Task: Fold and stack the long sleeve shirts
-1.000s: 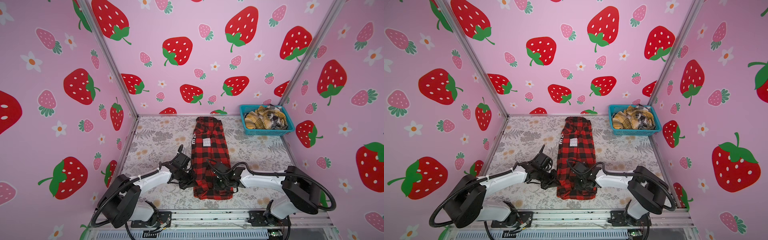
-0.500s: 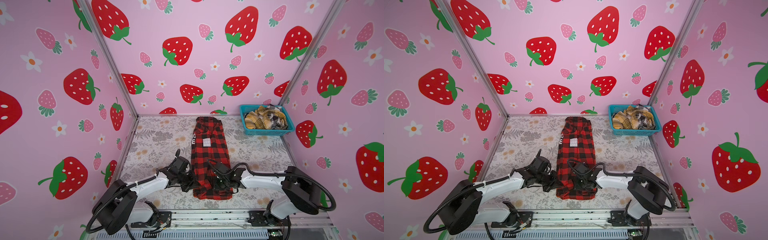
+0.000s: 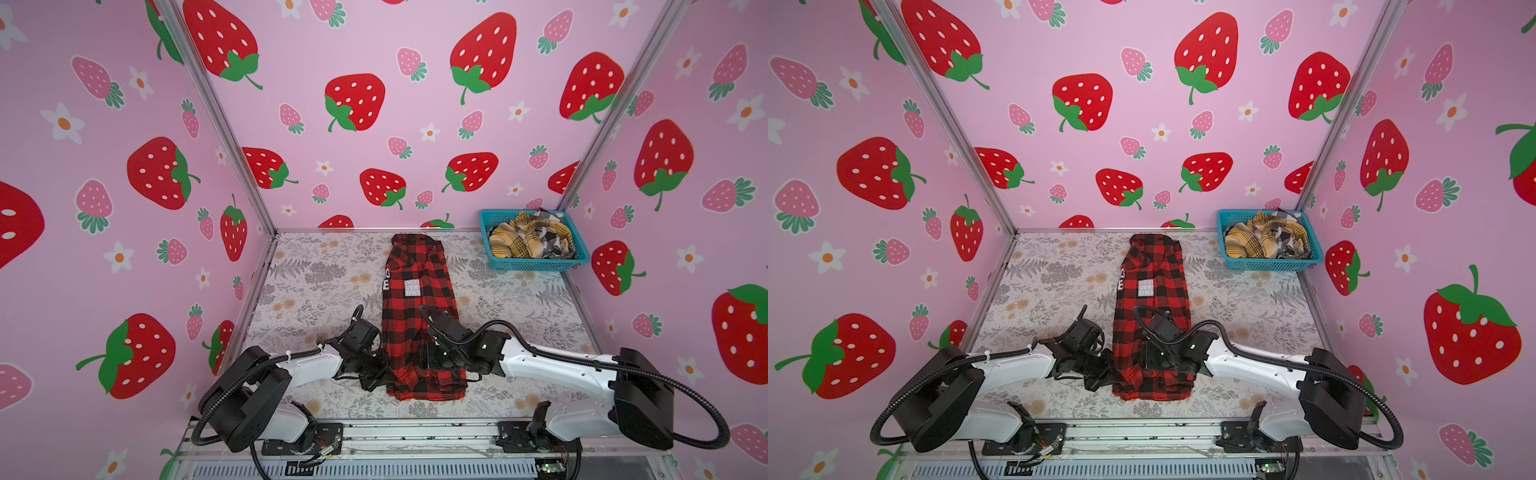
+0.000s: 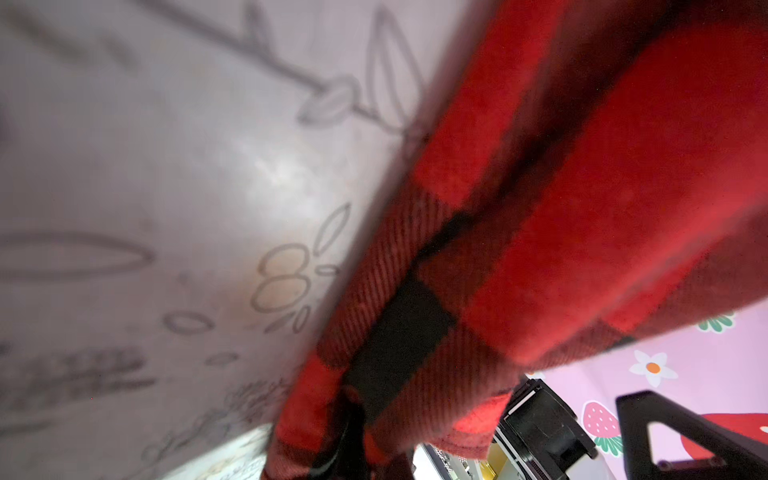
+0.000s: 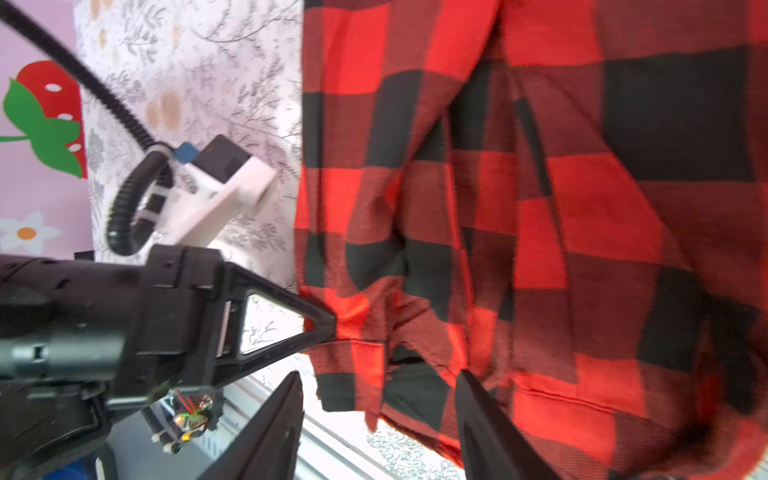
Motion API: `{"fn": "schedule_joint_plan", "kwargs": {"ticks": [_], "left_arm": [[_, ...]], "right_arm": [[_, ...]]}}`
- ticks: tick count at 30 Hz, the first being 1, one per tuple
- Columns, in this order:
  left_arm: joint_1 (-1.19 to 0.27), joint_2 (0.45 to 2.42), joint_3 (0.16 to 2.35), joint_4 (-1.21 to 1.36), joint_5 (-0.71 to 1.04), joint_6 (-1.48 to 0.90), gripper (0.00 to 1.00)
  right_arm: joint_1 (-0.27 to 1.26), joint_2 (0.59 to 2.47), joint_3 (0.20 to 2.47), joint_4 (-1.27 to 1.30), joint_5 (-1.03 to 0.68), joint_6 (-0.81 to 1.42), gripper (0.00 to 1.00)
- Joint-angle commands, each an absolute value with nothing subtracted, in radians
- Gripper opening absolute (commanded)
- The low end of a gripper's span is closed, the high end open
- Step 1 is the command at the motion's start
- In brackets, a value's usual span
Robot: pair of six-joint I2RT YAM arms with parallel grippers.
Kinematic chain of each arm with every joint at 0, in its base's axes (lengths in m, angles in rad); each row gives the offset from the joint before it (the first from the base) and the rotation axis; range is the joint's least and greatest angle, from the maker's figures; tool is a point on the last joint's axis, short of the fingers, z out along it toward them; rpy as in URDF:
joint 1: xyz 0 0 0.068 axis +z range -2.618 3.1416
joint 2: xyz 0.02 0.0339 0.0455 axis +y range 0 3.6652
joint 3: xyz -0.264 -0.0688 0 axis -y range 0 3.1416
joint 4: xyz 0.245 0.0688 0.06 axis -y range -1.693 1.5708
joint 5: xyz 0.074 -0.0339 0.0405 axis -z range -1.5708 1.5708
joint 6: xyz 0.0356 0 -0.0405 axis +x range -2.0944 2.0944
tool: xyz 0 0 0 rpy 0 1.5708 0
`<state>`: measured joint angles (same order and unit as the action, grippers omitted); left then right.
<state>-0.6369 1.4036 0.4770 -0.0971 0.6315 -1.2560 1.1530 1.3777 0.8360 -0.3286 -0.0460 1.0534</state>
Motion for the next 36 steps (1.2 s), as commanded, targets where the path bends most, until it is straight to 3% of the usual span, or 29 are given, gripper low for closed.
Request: {"fn": "schedule_joint_plan", "kwargs": {"ticks": [1, 7, 8, 11, 12, 20, 21, 24, 27, 30, 34, 36], "left_arm": [[-0.638, 1.41, 0.506, -0.133, 0.637, -1.246, 0.0], [-0.638, 1.41, 0.512, -0.139, 0.638, -1.242, 0.0], [-0.638, 1.41, 0.513, -0.143, 0.638, -1.241, 0.0], [-0.638, 1.411, 0.517, -0.152, 0.634, -1.233, 0.0], [-0.638, 1.414, 0.518, -0.157, 0.634, -1.23, 0.0], [-0.638, 1.446, 0.539, -0.19, 0.627, -1.192, 0.0], [-0.639, 1.45, 0.543, -0.194, 0.629, -1.186, 0.04], [-0.641, 1.447, 0.551, -0.218, 0.619, -1.174, 0.28], [-0.641, 1.433, 0.566, -0.269, 0.602, -1.146, 0.43], [-0.64, 1.402, 0.599, -0.349, 0.595, -1.104, 0.5], [-0.635, 1.299, 0.666, -0.491, 0.559, -1.03, 0.61], [-0.608, 1.267, 0.681, -0.553, 0.548, -0.995, 0.76]], "right_arm": [[1.186, 1.449, 0.856, -0.343, -0.067, 1.046, 0.54], [1.19, 1.554, 0.852, -0.263, -0.124, 1.037, 0.38], [1.19, 1.566, 0.858, -0.261, -0.128, 1.033, 0.32], [1.195, 1.567, 0.881, -0.288, -0.105, 1.032, 0.01], [1.203, 1.548, 0.887, -0.314, -0.081, 1.041, 0.0], [1.256, 1.41, 0.751, -0.336, -0.027, 1.195, 0.0], [1.256, 1.41, 0.732, -0.3, -0.032, 1.211, 0.0], [1.256, 1.405, 0.715, -0.295, -0.028, 1.235, 0.0], [1.259, 1.403, 0.715, -0.299, -0.034, 1.235, 0.0], [1.256, 1.421, 0.743, -0.346, -0.051, 1.197, 0.45], [1.246, 1.3, 0.787, -0.471, 0.055, 1.153, 0.51], [1.206, 1.234, 0.795, -0.532, 0.085, 1.115, 0.53]]}}
